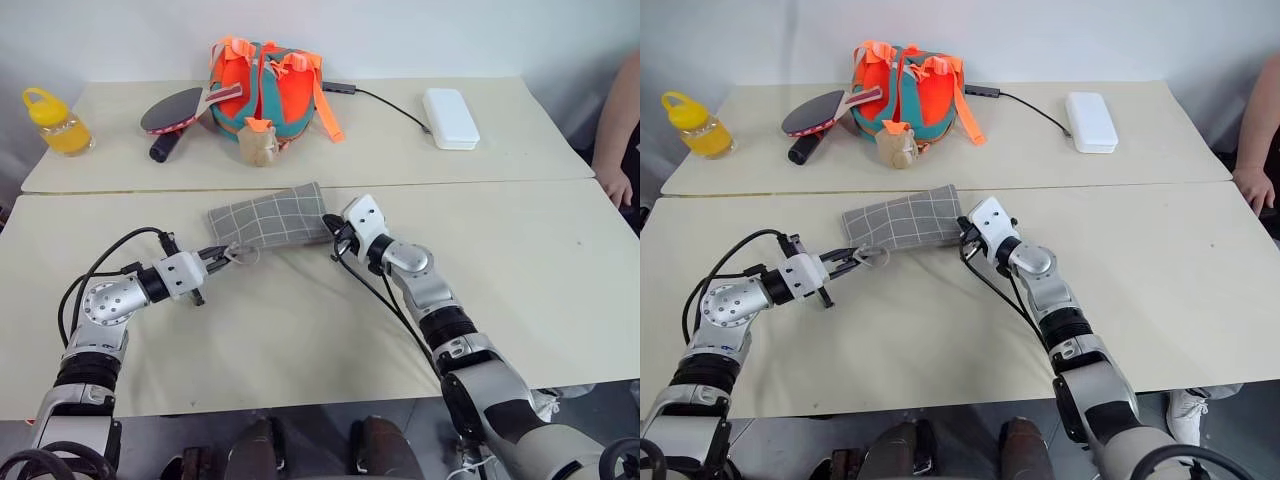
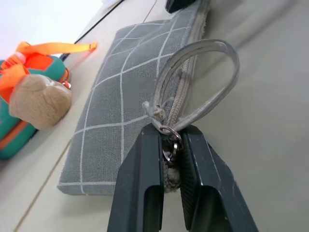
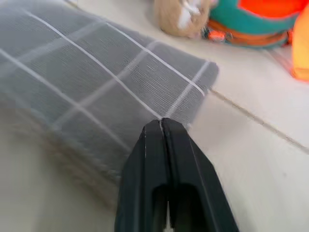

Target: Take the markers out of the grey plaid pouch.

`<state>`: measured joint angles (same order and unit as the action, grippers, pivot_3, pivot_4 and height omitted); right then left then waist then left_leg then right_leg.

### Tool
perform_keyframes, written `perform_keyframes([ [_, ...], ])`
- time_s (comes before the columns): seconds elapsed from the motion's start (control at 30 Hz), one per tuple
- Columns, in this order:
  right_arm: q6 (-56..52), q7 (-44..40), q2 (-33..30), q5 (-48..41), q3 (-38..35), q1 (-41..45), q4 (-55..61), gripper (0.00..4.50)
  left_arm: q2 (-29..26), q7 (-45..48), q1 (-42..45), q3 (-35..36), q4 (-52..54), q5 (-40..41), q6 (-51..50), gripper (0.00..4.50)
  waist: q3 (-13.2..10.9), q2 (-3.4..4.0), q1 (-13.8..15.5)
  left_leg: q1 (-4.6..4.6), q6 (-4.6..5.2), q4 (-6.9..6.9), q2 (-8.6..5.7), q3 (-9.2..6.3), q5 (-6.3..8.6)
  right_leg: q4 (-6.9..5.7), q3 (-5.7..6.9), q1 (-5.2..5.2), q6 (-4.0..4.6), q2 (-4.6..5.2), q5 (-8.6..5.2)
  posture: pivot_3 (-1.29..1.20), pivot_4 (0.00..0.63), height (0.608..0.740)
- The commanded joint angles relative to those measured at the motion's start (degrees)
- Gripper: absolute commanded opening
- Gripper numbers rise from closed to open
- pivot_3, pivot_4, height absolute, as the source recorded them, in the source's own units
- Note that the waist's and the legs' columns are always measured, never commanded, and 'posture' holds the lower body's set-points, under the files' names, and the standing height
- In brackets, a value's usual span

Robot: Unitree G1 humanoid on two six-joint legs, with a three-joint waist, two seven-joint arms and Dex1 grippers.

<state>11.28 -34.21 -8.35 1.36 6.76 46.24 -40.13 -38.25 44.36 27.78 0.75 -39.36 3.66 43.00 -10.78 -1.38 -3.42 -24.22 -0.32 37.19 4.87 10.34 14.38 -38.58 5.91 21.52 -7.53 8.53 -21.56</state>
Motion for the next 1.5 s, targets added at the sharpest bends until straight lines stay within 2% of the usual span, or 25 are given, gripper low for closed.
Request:
perform_keyframes([
  [0.03,7.0,-7.4,-4.4,-0.8,2.2,-1.7,12.3,1.26,0.6,0.8,-1.7,1.6,6.4,4.5,-5.9,0.13,0.0,0.00,0.0,-0.02,0.01,-0.01,0.00,-0.01,0.01,0.03,0.00,0.01,0.00,0.00,0.00,0.00,0.150,0.740],
  [0.1,9.8,-9.4,-7.4,1.0,3.8,-2.4,16.2,2.06,0.4,1.0,-2.1,2.2,9.2,5.5,-8.4,0.13,0.0,-0.01,0.0,-0.07,0.01,-0.04,-0.01,-0.02,0.01,0.07,0.01,0.04,0.00,0.00,0.00,0.00,0.150,0.740],
  [0.17,14.3,-11.2,-11.0,4.0,6.1,-2.9,19.2,2.65,0.2,1.1,-2.5,2.9,12.6,6.9,-11.8,0.13,0.0,-0.01,0.0,-0.07,0.01,-0.03,0.00,-0.03,0.01,0.06,0.02,0.04,0.00,0.00,0.00,0.00,0.150,0.740],
  [0.3,22.2,-8.4,-15.8,13.6,10.3,-2.7,21.4,2.69,-0.2,0.5,-3.3,4.0,21.1,8.7,-18.8,0.13,0.0,-0.01,-0.2,-0.04,0.00,-0.03,0.01,-0.02,0.01,0.06,0.01,0.04,0.00,-0.01,0.00,0.00,0.150,0.740],
  [0.47,24.1,-0.1,-16.2,22.5,11.7,-1.0,19.1,2.69,-0.4,-0.2,-3.7,6.0,30.9,12.3,-28.9,0.13,0.0,-0.02,-0.4,-0.04,-0.04,0.00,0.03,-0.02,-0.02,0.03,0.01,0.05,0.00,-0.02,0.00,0.00,0.150,0.740],
  [0.77,21.4,4.5,-16.4,28.0,13.1,0.3,16.0,2.69,0.3,0.5,-6.5,6.9,40.5,15.1,-39.2,0.13,0.0,-0.02,-0.4,-0.04,-0.04,-0.01,0.02,-0.03,-0.02,0.05,-0.01,0.04,0.00,-0.02,0.00,0.00,0.150,0.740],
  [0.87,18.5,3.9,-15.3,25.3,11.5,0.6,16.2,2.07,0.7,0.6,-7.4,7.2,41.7,15.1,-39.6,0.13,0.0,-0.02,-0.4,-0.04,-0.04,0.00,0.02,-0.03,-0.02,0.04,-0.01,0.04,0.00,-0.03,0.00,0.00,0.150,0.740],
  [1.0,17.3,1.6,-15.5,21.3,10.7,0.6,16.4,0.69,0.9,1.5,-8.4,7.4,41.9,15.5,-40.0,0.13,0.0,-0.02,-0.3,-0.04,-0.04,-0.01,0.02,-0.03,-0.02,0.04,-0.02,0.04,0.00,-0.03,0.00,0.00,0.150,0.740],
  [1.07,16.3,-0.2,-15.4,17.7,9.7,0.5,16.5,0.04,1.2,0.9,-8.7,7.9,41.2,15.4,-40.2,0.85,0.0,-0.02,-0.1,-0.04,-0.04,0.00,0.02,-0.03,-0.02,0.05,-0.02,0.03,0.00,-0.03,0.00,0.00,0.150,0.740],
  [1.23,14.9,-8.1,-16.4,8.2,7.8,0.7,17.1,0.00,2.2,0.2,-9.5,9.0,41.0,14.4,-37.8,2.43,0.0,-0.02,0.0,-0.04,-0.04,-0.01,0.02,-0.03,-0.02,0.08,-0.01,0.02,0.00,-0.03,0.00,0.00,0.150,0.740],
  [1.33,12.4,-12.2,-16.5,3.2,6.8,0.6,17.7,0.00,3.5,-1.0,-9.1,9.5,40.8,14.9,-37.8,2.43,0.0,-0.02,0.2,-0.04,-0.03,0.00,0.02,-0.04,-0.02,0.08,-0.01,0.00,0.00,-0.03,0.00,0.00,0.150,0.740],
  [1.5,10.5,-15.1,-17.0,1.7,6.7,1.0,19.1,0.00,4.3,0.2,-10.0,8.5,42.0,14.6,-36.1,2.43,0.0,-0.02,0.0,-0.03,-0.03,0.00,0.02,-0.05,-0.02,0.08,0.00,0.00,0.00,-0.03,0.00,0.00,0.150,0.740],
])
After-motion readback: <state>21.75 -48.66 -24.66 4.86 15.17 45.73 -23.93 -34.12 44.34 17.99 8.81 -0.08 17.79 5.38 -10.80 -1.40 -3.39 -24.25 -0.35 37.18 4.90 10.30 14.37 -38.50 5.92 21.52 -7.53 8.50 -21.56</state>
